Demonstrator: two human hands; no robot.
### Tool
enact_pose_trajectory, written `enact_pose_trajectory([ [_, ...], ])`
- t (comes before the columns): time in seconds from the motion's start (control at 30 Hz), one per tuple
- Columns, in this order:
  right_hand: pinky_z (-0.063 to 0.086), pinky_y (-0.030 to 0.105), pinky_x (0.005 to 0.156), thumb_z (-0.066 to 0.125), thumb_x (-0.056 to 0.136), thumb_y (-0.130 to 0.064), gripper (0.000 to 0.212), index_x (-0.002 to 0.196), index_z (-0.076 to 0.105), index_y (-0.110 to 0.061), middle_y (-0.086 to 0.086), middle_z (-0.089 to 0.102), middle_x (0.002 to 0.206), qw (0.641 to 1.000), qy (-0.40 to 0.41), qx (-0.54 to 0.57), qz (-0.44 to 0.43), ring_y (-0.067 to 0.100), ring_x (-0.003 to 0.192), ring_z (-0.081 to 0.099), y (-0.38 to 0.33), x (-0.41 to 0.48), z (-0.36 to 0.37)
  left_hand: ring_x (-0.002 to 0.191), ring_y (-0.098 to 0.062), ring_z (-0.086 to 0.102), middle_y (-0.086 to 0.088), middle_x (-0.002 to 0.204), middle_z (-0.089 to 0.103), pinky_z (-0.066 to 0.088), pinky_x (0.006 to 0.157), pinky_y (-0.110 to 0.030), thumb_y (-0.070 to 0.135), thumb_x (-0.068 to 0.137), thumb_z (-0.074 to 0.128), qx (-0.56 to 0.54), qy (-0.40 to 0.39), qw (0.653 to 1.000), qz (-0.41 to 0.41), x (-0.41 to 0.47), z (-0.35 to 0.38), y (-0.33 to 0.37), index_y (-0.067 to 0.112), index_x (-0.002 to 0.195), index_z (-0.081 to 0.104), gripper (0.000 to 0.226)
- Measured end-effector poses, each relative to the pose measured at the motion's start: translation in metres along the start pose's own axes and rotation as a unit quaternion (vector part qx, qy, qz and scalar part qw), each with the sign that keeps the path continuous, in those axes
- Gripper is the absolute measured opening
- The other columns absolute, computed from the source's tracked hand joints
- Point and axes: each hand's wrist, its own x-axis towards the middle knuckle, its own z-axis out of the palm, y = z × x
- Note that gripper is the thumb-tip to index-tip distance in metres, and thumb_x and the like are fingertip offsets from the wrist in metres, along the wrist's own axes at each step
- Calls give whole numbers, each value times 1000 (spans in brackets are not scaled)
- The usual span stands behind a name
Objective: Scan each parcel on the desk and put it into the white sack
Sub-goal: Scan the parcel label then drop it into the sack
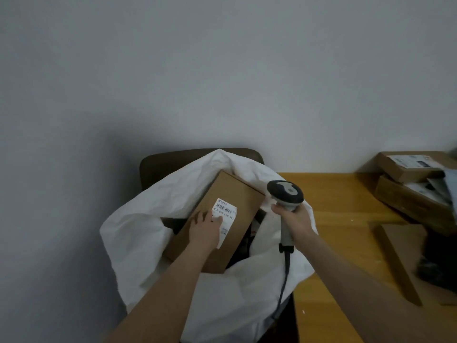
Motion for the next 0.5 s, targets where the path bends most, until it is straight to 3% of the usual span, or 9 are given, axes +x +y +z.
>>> enact_pose_trajectory([
  [0.1,51,42,84,71,85,-15,16,99,63,-12,7,66,96,998,-23,38,38,28,92,63,-3,-9,-16,138,-30,25,-11,151,26,30,110,-44,24,94,52,-15,2,1000,2,0,-1,3,25,145,31,55],
  [0.2,54,35,68,67,90,-20,19,102,63,-6,15,70,93,995,-21,76,64,26,73,69,-9,-18,-35,120,-22,43,-7,134,43,43,89,-31,20,93,51,-48,88,995,-7,0,-26,18,17,132,46,39],
  [0.37,49,28,51,68,89,-18,15,89,61,-5,16,69,73,991,53,96,78,21,53,61,-22,-30,-89,117,-25,45,-8,130,45,44,82,-33,19,94,44,-114,195,974,31,7,-87,84,15,129,49,35],
  [0.5,45,28,47,68,89,-16,17,91,62,0,16,66,66,985,106,109,86,21,50,56,-25,-33,-153,120,-26,42,-9,132,42,43,86,-36,15,94,44,-121,185,970,101,10,-124,167,13,131,46,37],
])
